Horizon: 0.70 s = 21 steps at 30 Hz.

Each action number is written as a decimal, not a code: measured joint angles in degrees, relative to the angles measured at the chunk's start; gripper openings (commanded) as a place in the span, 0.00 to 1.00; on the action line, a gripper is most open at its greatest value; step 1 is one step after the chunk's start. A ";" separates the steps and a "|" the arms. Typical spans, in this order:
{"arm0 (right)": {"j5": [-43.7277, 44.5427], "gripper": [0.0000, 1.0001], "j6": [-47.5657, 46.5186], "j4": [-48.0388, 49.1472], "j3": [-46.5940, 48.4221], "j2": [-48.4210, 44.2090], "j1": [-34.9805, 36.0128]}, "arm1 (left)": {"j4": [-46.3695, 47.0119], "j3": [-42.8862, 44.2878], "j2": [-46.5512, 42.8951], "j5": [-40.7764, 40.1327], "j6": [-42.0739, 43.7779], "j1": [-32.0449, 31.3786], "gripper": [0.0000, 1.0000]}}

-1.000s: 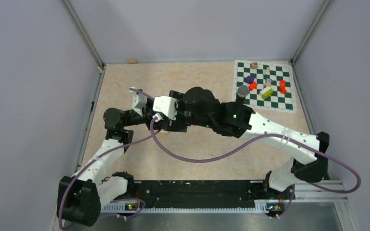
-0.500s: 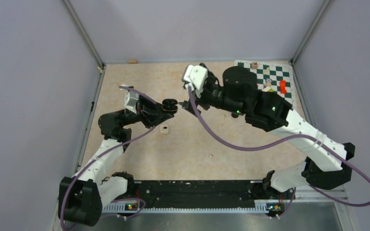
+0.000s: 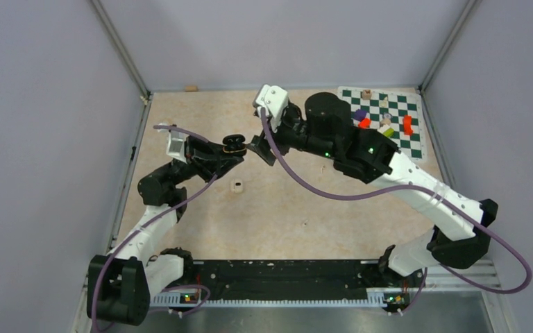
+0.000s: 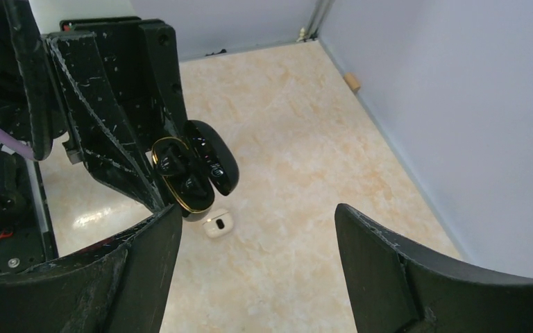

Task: Insert the wireless bluetooth earbuds into the charging case
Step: Close the charging case at the charging case.

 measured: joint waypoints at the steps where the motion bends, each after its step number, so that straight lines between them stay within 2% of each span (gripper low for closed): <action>1: -0.52 0.80 0.20 -0.09 0.00 0.83 0.00 | 0.00 -0.09 0.00 0.00 -0.09 0.00 0.00; 10: -4.48 0.80 0.52 -1.64 0.00 3.19 0.39 | 0.26 -0.09 0.00 -0.02 -0.17 0.00 0.00; 21: -4.57 0.80 0.94 -1.60 0.00 3.61 0.70 | 0.24 -0.09 0.00 0.02 -0.13 -0.07 0.00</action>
